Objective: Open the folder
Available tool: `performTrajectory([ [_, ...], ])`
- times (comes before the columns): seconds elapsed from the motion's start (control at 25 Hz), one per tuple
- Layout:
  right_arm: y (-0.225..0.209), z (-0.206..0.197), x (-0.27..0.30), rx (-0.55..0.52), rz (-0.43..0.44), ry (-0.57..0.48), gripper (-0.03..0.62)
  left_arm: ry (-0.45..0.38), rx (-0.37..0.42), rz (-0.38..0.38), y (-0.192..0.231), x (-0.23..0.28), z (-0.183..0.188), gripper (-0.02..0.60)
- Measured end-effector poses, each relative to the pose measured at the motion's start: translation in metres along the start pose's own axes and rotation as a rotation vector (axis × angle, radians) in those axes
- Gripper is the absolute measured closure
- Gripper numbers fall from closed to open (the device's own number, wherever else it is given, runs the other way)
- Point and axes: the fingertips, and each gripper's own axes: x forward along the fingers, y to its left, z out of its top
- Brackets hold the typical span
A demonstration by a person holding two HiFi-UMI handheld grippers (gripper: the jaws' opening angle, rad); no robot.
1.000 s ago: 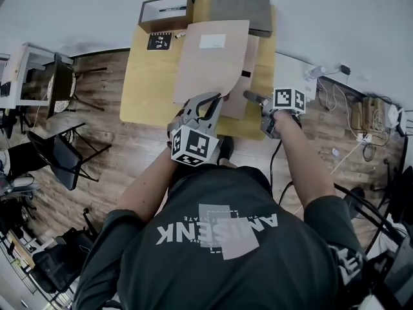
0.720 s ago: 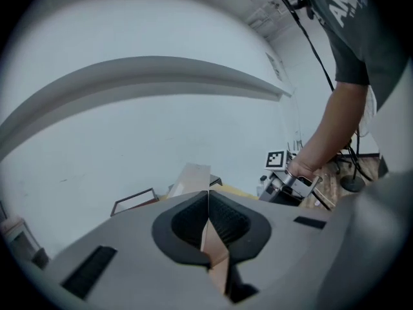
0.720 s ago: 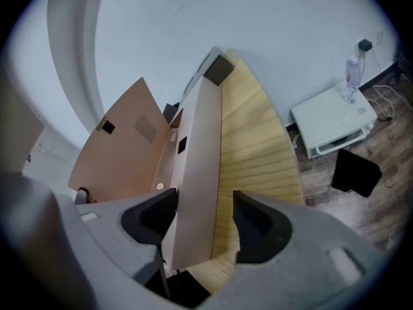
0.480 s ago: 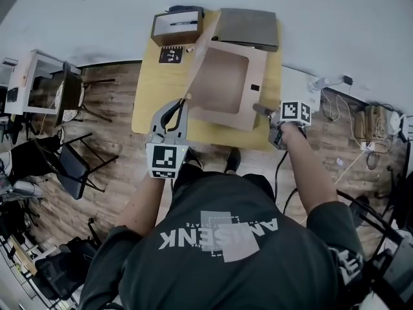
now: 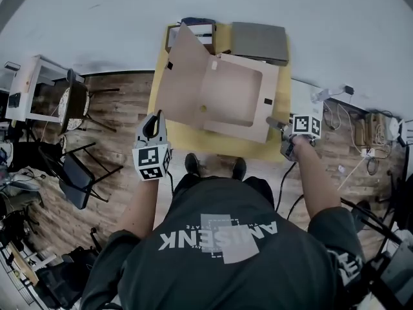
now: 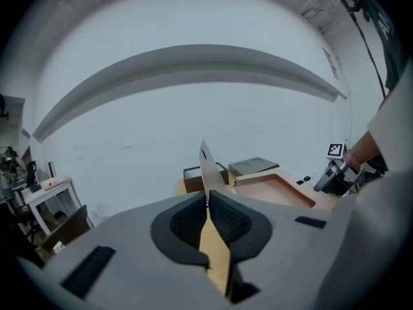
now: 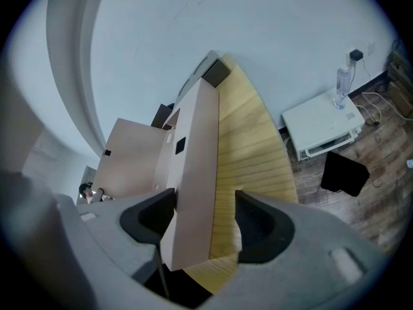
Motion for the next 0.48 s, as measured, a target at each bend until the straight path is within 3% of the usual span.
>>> performTrajectory([
  [0.2,0.003,0.0,-0.001,-0.009,-0.031,-0.024,0.309,0.093,0.033,0.021,0.038,0.01,-0.036,0.55],
  [0.48,0.0,-0.005,-0.01,0.01,-0.071,-0.054,0.307,0.223,-0.096,0.017,0.074,0.025,-0.091,0.521],
])
